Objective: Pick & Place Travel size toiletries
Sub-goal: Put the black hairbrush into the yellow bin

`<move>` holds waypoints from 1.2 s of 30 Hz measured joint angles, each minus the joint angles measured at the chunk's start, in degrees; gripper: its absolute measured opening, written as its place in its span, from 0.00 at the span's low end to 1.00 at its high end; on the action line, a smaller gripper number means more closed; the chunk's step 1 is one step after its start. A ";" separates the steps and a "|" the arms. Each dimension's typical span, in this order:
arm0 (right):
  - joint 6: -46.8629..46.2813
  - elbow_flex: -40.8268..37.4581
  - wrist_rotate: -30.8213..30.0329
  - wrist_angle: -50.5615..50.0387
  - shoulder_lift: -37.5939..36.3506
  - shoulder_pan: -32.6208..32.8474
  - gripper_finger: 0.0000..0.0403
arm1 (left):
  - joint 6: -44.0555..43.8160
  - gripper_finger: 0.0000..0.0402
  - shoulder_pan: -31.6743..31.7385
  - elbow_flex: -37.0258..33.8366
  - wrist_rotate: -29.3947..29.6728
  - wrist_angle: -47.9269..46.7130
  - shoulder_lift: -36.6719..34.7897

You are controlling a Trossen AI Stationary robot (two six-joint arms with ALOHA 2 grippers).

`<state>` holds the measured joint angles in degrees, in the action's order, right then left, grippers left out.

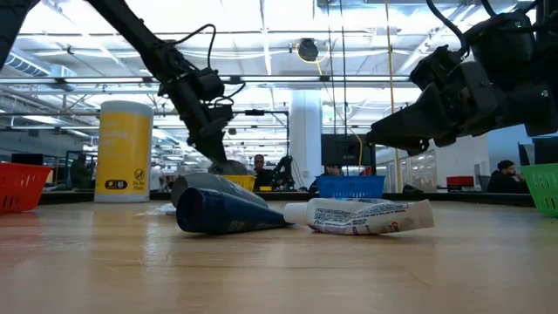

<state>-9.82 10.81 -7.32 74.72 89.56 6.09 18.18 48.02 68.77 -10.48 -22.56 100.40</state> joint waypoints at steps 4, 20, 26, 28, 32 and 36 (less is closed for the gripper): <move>0.00 0.00 0.01 -0.02 0.00 0.00 0.42 | -2.47 0.62 -0.02 0.00 3.26 0.15 -2.58; -0.78 0.00 0.06 -0.42 0.00 0.02 0.42 | -11.29 0.16 -2.33 0.00 15.55 11.24 4.26; -1.39 0.00 0.08 -0.44 0.00 0.39 0.42 | -9.02 0.01 -3.18 0.00 13.18 11.73 7.25; -1.23 0.00 0.10 -0.43 0.00 0.42 0.42 | -6.20 0.01 -3.86 0.00 11.75 11.67 7.36; -1.11 0.00 0.08 -0.42 0.00 0.39 0.42 | -3.24 0.05 -5.67 0.00 11.17 11.93 6.85; -0.35 0.00 0.19 -0.05 -0.58 0.42 0.42 | -2.32 0.08 -7.14 -0.07 12.07 11.46 3.19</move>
<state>-10.17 10.81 -7.13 74.67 88.98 6.50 15.86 40.88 68.71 1.59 -11.10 103.59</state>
